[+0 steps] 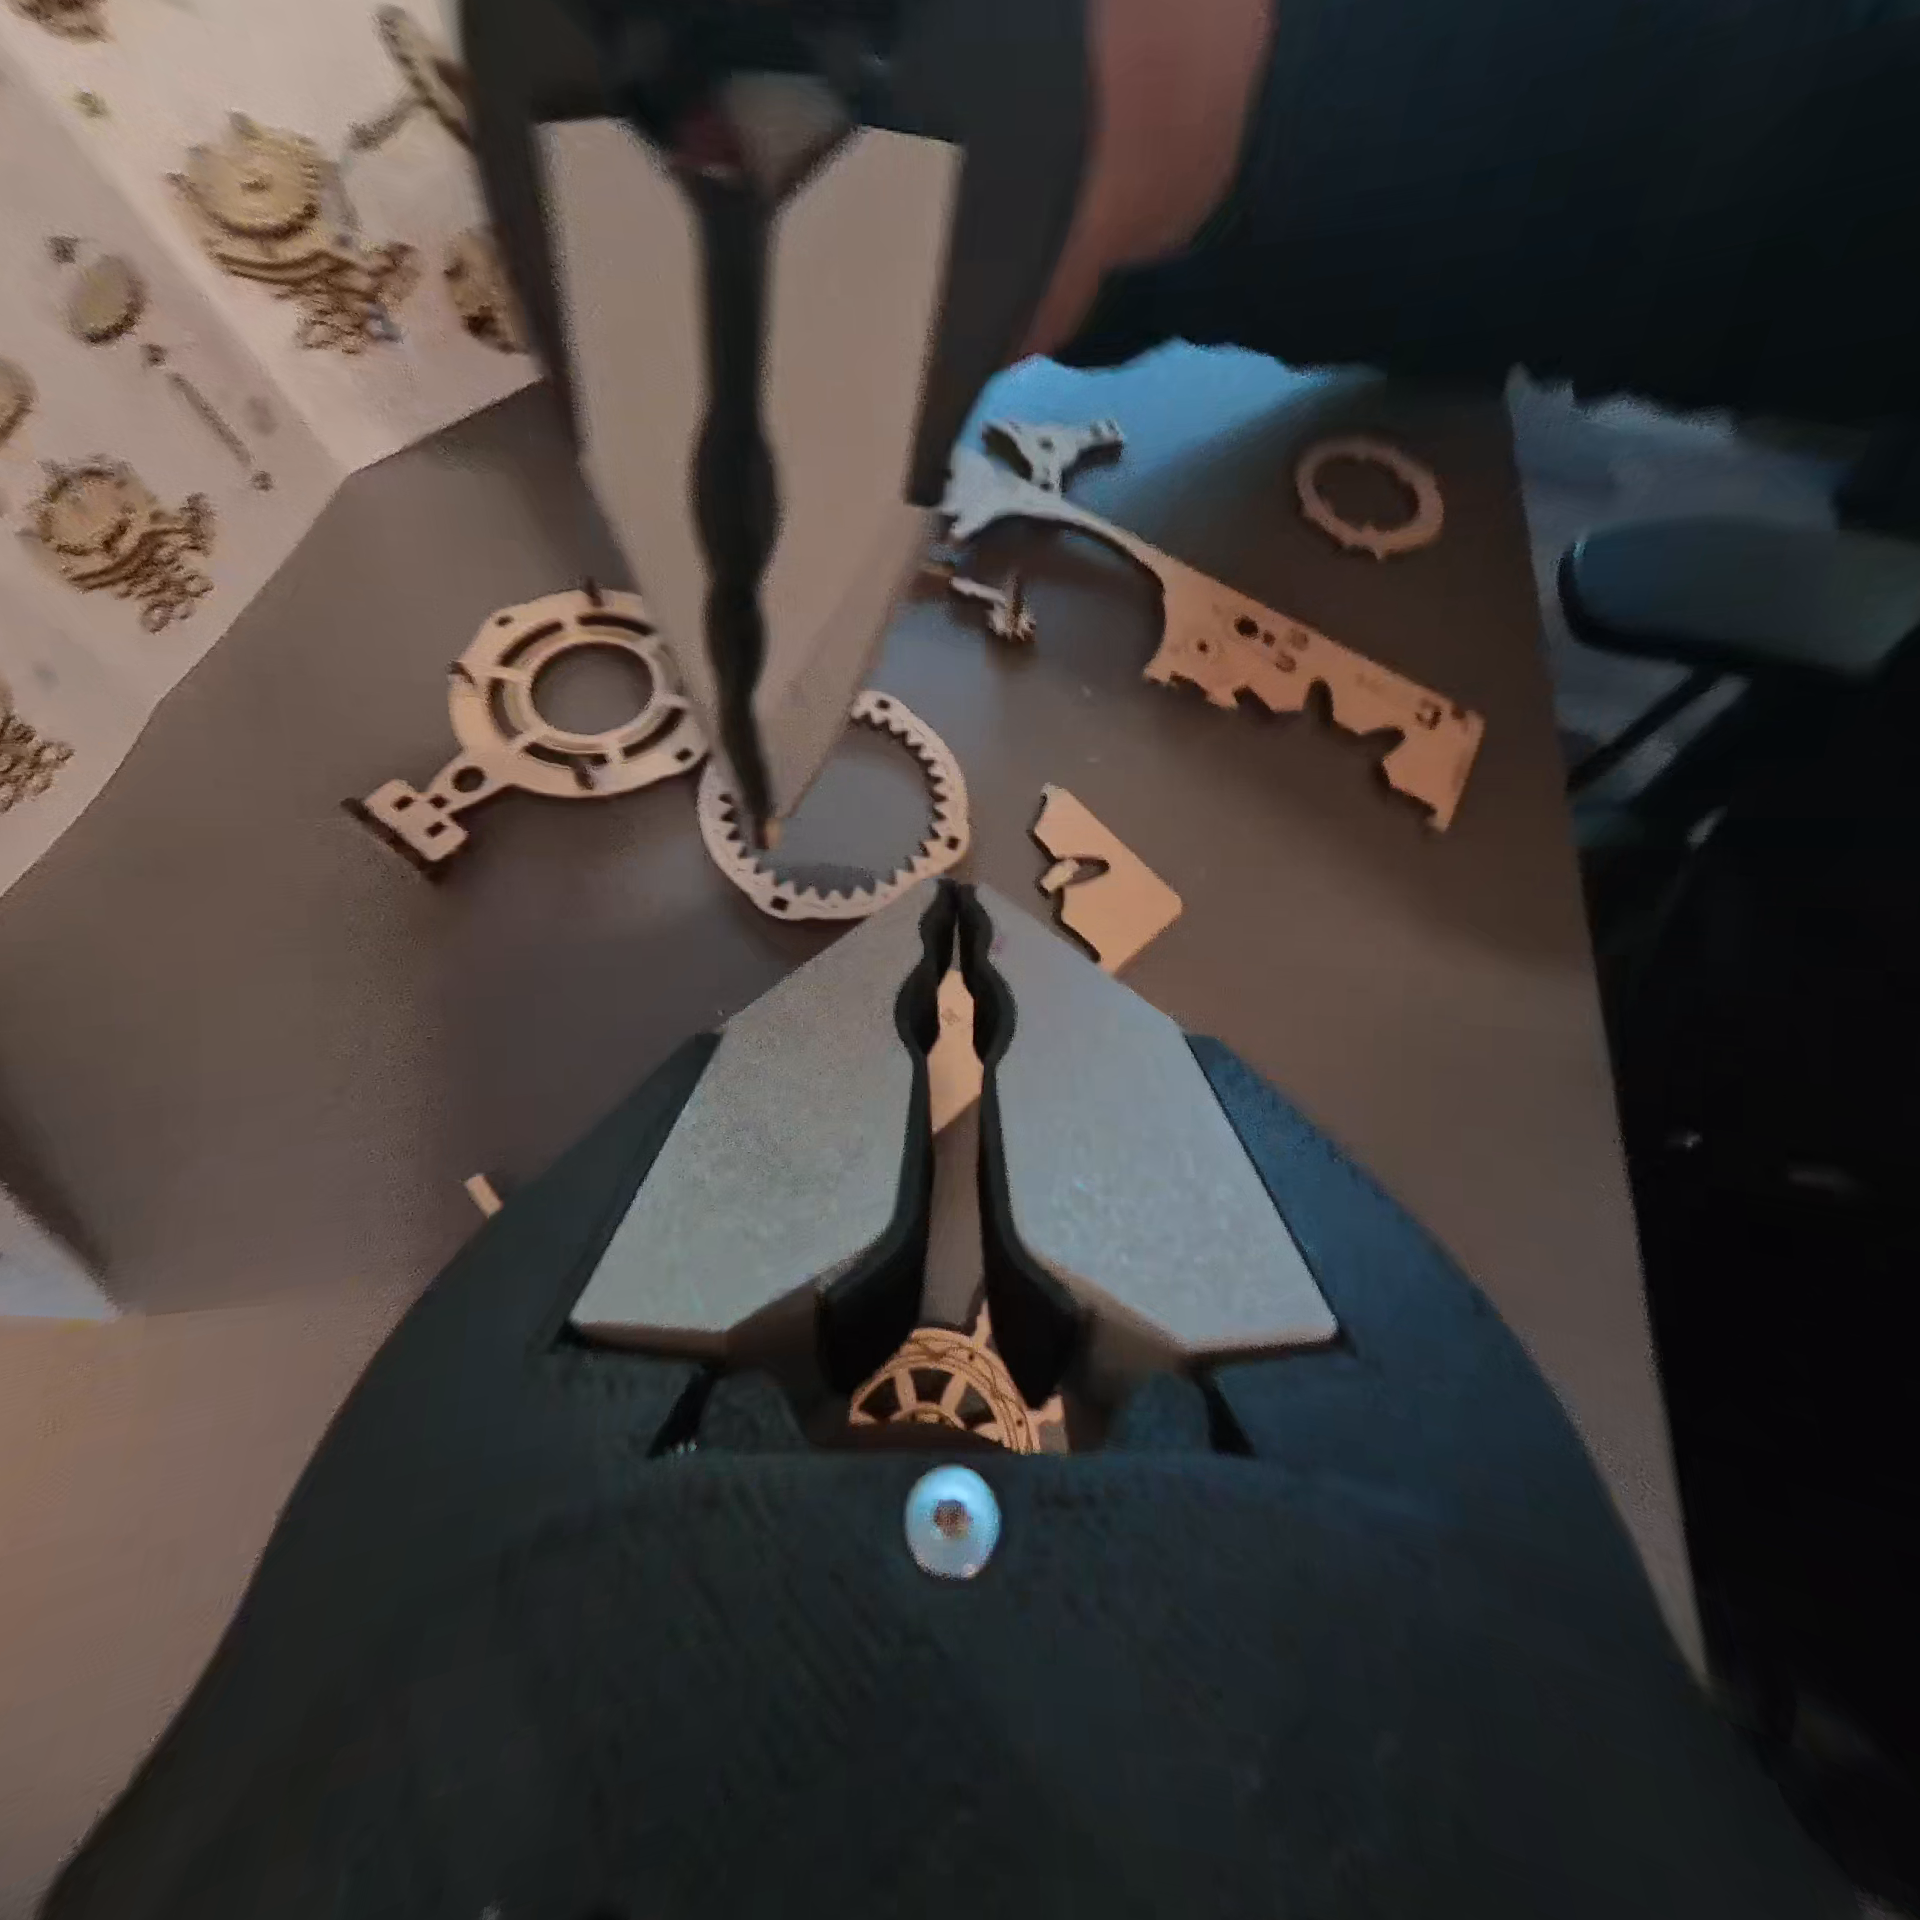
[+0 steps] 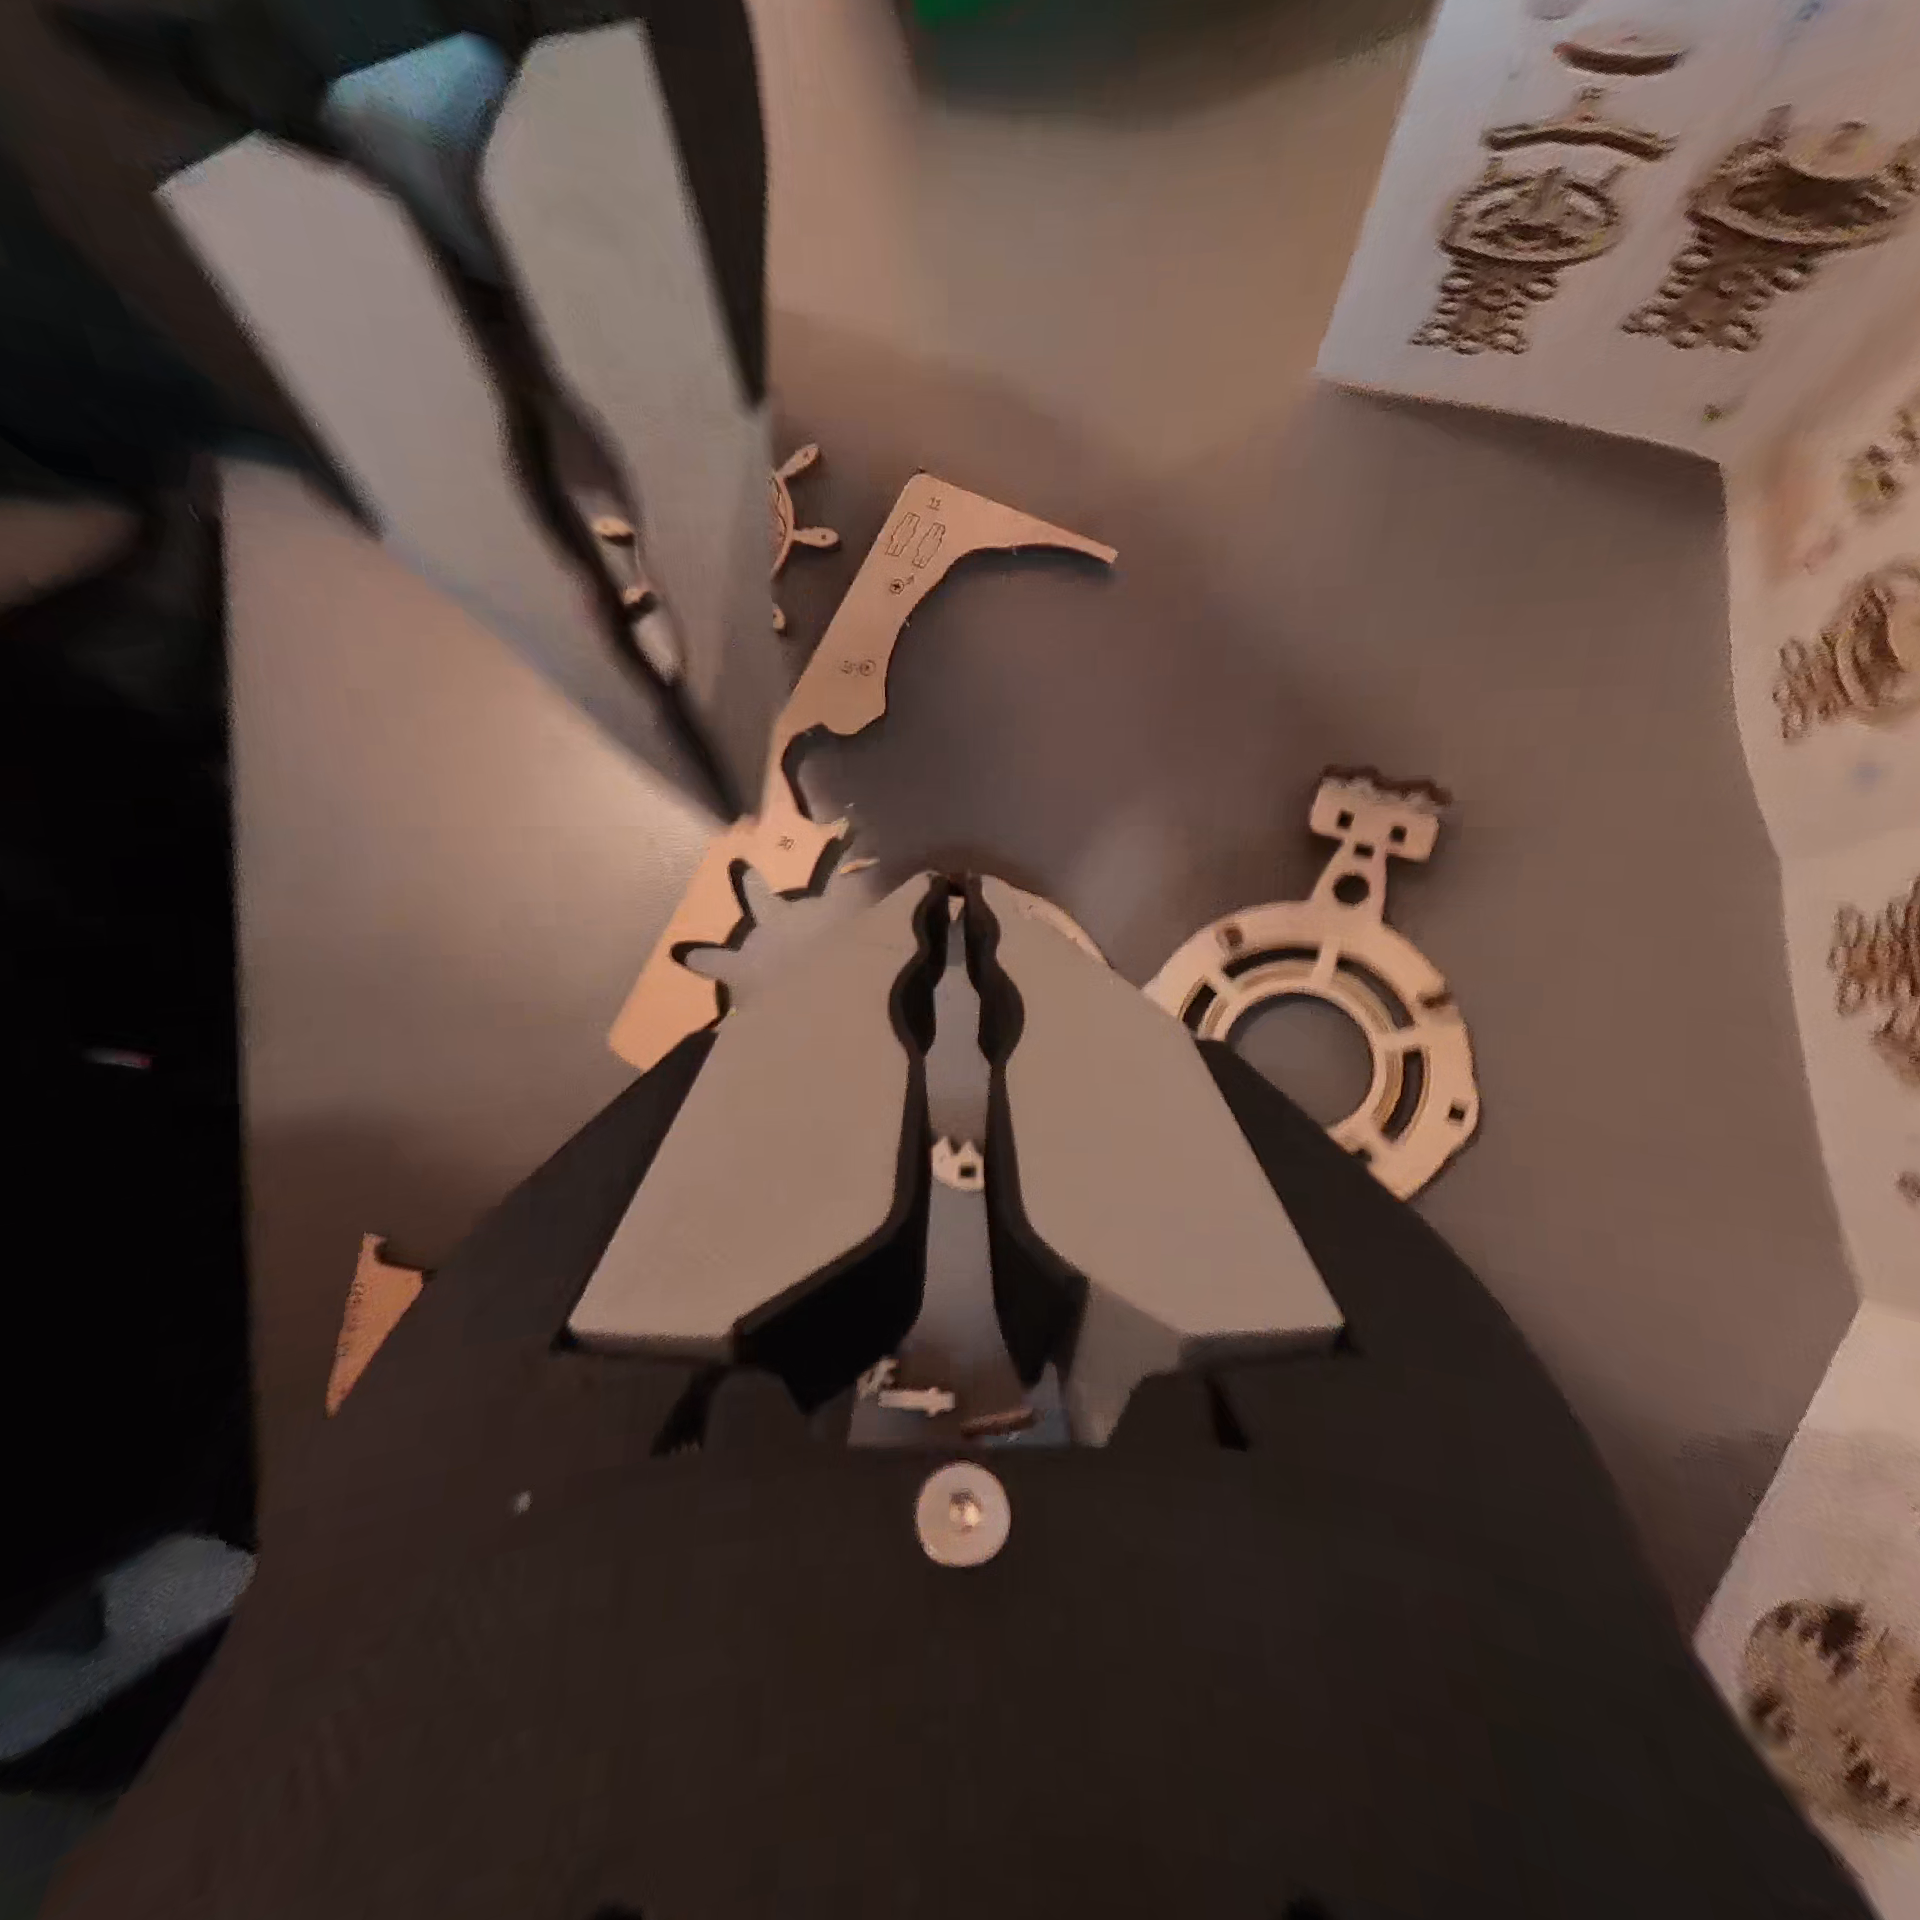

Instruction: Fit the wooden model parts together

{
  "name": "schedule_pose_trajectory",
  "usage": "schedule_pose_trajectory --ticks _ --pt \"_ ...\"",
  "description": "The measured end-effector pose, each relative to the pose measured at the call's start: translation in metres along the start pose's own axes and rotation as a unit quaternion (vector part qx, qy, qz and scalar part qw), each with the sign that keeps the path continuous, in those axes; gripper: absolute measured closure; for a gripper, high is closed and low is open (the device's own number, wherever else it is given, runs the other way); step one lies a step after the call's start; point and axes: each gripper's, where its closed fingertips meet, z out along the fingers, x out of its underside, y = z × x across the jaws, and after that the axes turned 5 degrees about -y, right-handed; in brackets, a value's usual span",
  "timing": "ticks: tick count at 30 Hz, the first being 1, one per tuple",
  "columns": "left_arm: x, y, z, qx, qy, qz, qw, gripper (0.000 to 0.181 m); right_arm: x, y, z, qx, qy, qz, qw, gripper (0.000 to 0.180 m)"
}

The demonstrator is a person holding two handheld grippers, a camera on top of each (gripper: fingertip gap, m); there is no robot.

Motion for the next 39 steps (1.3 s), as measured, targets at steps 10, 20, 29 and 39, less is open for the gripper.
schedule_pose_trajectory --ticks 10,20,29,39 --pt "0.017 0.004 0.026 -0.080 0.040 0.150 0.985 0.181 0.019 -0.003 0.023 -0.008 0.108 -0.021 0.994 0.180" --pt "0.015 0.010 0.038 -0.122 0.046 0.189 0.973 0.181 0.019 0.002 0.017 -0.015 0.109 -0.034 0.993 0.179" --pt "0.020 0.012 0.039 -0.132 0.064 0.212 0.966 0.181 0.016 -0.007 0.005 0.002 0.104 -0.033 0.994 0.180" --pt "0.021 0.017 0.036 -0.145 0.065 0.217 0.963 0.181 -0.041 -0.031 -0.107 0.086 -0.050 -0.012 0.995 0.180"
